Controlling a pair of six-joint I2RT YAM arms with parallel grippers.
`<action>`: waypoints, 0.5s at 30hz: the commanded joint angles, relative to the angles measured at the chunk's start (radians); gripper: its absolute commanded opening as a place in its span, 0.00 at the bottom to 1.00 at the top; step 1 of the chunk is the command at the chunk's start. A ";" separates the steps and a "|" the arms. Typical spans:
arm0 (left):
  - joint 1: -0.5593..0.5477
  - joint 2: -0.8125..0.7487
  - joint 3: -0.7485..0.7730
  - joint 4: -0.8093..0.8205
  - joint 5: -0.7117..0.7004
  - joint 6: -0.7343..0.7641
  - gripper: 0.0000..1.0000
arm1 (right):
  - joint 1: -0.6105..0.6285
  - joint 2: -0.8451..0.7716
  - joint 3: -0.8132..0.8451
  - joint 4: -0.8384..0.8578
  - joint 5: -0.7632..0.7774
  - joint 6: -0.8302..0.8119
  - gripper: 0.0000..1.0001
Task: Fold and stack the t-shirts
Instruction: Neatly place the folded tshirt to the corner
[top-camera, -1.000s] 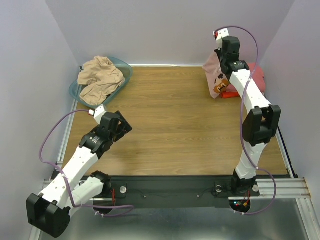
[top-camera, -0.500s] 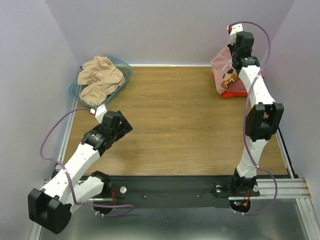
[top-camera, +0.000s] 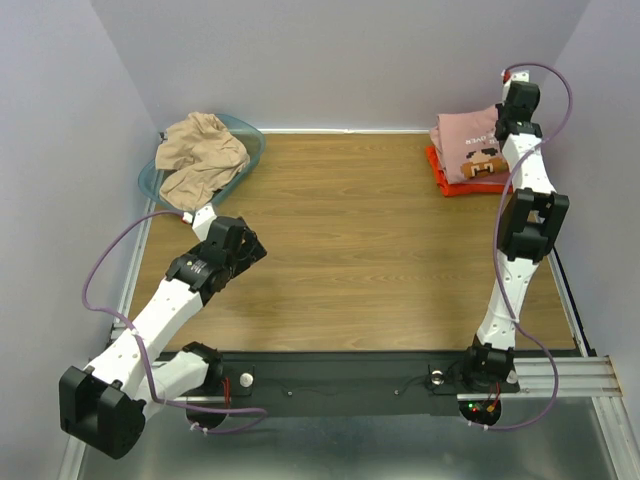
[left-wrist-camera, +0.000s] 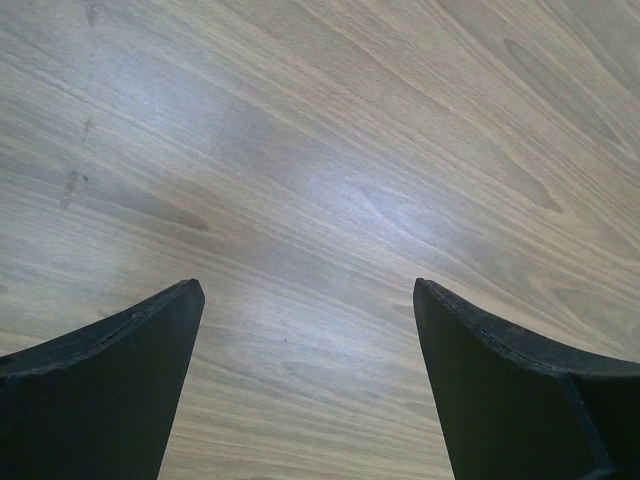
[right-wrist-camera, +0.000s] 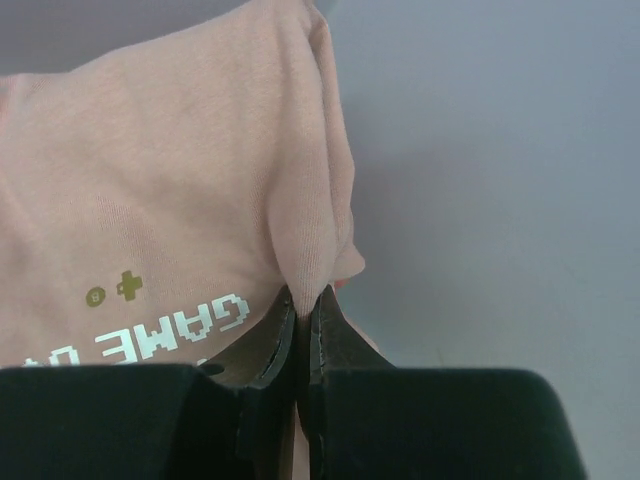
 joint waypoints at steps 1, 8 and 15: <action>0.007 0.018 0.050 0.005 -0.031 0.008 0.98 | -0.033 0.002 0.035 0.063 0.011 0.040 0.17; 0.007 0.046 0.063 0.002 -0.010 0.010 0.98 | -0.036 0.057 0.070 0.063 0.091 0.086 1.00; 0.007 0.000 0.037 0.031 0.009 0.027 0.98 | -0.026 -0.170 -0.061 0.060 -0.055 0.240 1.00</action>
